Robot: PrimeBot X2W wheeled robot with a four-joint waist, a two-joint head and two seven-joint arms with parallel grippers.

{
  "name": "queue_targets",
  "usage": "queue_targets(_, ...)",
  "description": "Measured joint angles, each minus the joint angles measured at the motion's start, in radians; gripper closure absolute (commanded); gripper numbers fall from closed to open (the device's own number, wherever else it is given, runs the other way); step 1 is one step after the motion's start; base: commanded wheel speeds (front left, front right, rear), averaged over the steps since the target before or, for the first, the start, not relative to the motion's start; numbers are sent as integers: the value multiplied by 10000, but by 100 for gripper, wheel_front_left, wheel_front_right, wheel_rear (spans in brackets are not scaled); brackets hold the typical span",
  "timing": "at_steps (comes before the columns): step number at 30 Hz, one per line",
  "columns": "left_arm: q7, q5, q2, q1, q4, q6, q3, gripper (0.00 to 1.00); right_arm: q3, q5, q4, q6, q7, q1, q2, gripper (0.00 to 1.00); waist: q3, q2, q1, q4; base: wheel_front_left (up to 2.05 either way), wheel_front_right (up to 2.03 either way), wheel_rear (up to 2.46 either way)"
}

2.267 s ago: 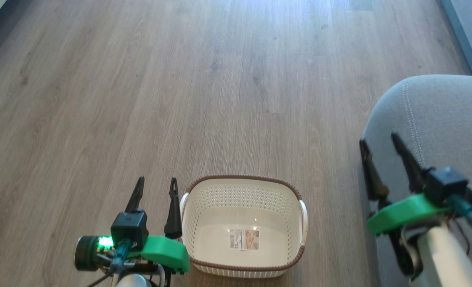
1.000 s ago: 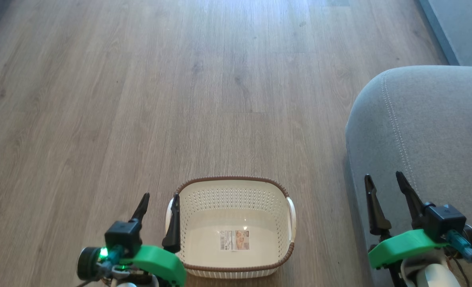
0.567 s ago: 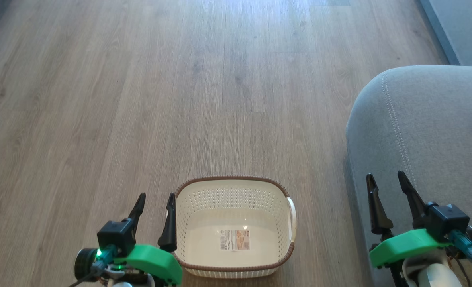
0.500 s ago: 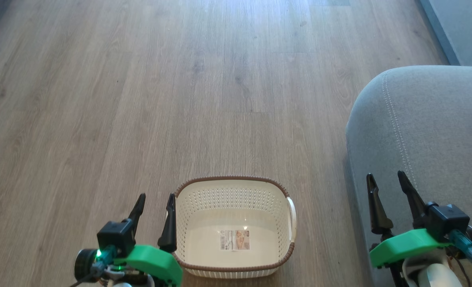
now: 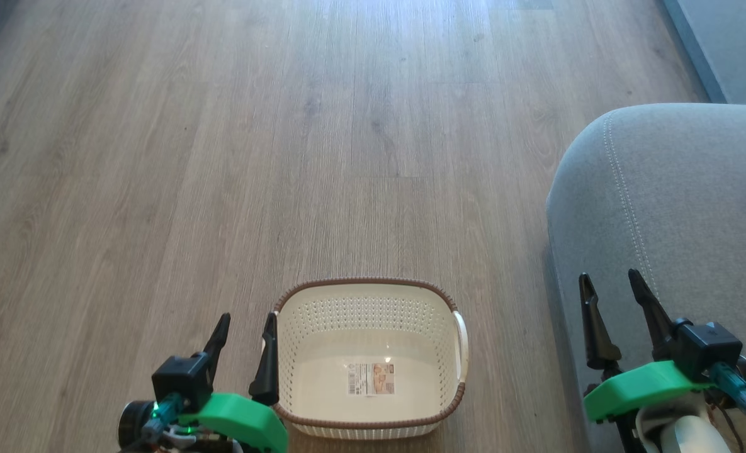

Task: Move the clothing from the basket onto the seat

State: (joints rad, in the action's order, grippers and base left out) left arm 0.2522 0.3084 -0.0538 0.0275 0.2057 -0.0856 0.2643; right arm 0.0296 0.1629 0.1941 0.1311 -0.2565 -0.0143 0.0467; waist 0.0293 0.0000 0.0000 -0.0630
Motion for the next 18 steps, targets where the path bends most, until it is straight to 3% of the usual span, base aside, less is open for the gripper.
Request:
queue_targets(7,0,4,0,0,8,2,-25,0,-2,-19,-6,0,0,0,0,0,-23,0,0,0,0,0,0)
queue_targets(8,-2,40,0,1,33,2,-25,100,-2,-21,0,0,0,-1,0,100,-29,0,0,-2,0,0,0)
queue_targets(18,-150,587,-29,541,792,35,-42,100,-15,539,886,0,190,-371,-65,100,-46,0,0,31,0,0,0)
